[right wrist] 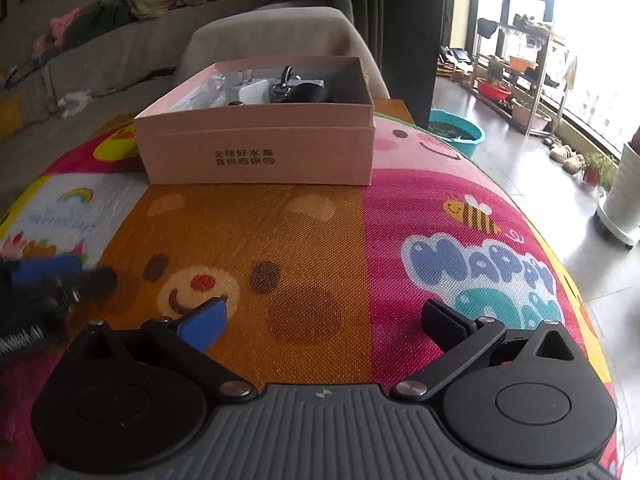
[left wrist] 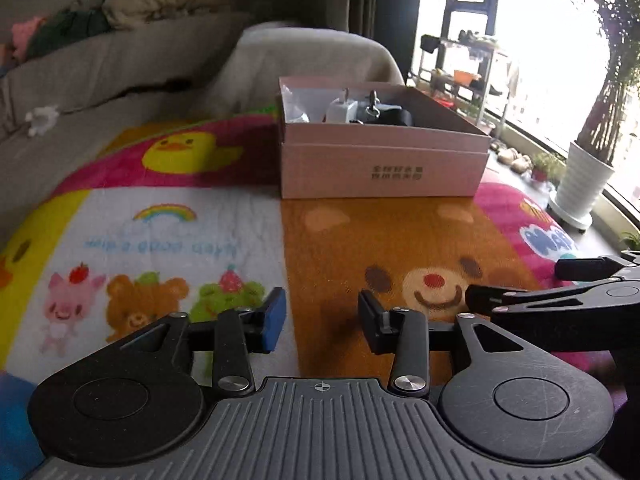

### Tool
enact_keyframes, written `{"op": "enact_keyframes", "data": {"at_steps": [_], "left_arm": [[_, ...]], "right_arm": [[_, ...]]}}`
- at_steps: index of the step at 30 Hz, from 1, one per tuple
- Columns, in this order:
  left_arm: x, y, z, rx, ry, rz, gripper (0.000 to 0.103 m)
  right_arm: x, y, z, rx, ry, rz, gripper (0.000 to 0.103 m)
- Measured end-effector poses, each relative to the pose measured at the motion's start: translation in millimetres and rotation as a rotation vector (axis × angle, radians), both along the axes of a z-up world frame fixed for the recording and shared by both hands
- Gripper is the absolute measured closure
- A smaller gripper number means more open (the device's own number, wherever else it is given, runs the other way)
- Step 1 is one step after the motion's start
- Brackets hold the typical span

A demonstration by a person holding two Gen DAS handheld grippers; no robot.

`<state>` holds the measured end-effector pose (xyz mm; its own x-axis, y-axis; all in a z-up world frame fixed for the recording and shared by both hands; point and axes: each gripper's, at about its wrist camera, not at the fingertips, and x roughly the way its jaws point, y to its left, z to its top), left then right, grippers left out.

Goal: Organize rigid objects

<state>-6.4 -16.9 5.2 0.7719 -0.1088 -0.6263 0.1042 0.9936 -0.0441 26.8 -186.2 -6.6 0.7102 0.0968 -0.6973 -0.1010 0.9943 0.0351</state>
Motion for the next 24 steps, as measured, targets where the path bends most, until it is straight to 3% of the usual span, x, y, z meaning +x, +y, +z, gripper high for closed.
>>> {"op": "enact_keyframes", "data": {"at_steps": [5,9,19,24], "left_arm": [[-2.3,-2.2,-3.1,-0.019,-0.024,0.009,0.056],[-2.9,-7.4,-4.9,0.009,-0.037,0.015,0.056],[-3.8,-3.1,-5.8,-0.014,-0.041,0.015,0.056],[-3.7,-7.1,-5.7,0.021,-0.040,0.016,0.055]], "right_arm": [[-6.8,-0.1,-5.3,-0.001,-0.066,0.013,0.000],[-2.2,0.0,-4.5,0.003,-0.073,-0.023,0.000],[2.7,-0.6,-5.6,-0.003,-0.081,-0.044,0.000],[3.1,-1.4,-5.9,-0.003,-0.081,-0.044,0.000]]}}
